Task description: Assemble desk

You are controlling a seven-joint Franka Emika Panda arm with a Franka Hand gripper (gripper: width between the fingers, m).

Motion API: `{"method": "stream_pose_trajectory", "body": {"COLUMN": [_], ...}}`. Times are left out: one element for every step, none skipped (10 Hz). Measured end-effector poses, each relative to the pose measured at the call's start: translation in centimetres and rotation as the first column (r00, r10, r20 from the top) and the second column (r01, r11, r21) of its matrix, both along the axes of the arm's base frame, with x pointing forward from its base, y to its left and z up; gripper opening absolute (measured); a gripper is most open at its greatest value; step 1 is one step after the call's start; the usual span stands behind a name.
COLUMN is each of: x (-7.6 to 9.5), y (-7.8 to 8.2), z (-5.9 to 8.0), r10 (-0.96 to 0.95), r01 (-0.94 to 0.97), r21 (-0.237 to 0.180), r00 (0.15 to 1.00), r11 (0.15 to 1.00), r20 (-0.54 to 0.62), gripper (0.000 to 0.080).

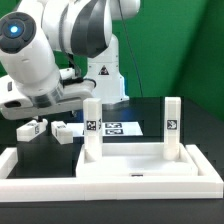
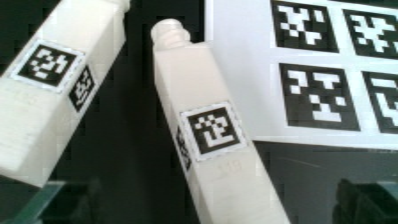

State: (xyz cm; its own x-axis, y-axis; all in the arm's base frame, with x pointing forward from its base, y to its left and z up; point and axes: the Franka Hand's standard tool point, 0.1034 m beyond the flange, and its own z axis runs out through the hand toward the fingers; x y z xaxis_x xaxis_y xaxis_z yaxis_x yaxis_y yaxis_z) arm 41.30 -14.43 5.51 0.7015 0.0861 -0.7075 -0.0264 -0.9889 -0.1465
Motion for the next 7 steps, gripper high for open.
{"method": "stream_pose_trajectory", "body": {"x": [0.0, -0.1, -1.0, -2.2, -2.6, -2.6, -2.6], "y": [0.0, 0.0, 0.0, 0.4, 0.9, 1.2, 1.0], "z": [0.0, -0.1, -0.6, -1.9, -2.7, -3.1, -3.5], "r10": [0.0, 0.0, -0.002, -0.002, 0.004, 0.015, 0.021], "r01": [0.0, 0.0, 0.002, 0.003, -0.004, -0.015, -0.021], "r21": [0.0, 0.001, 0.005, 0.005, 0.001, 0.002, 0.006], "r00": [1.0, 1.0, 1.0, 0.998, 0.997, 0.997, 0.997], "r11": [1.0, 1.0, 1.0, 1.0, 1.0, 1.0, 1.0], "r20": [0.0, -0.002, -0.023, -0.061, -0.078, -0.079, -0.072], "gripper": [0.0649, 0.0649, 0.0649, 0.0649, 0.0649, 0.0649, 0.0649]}}
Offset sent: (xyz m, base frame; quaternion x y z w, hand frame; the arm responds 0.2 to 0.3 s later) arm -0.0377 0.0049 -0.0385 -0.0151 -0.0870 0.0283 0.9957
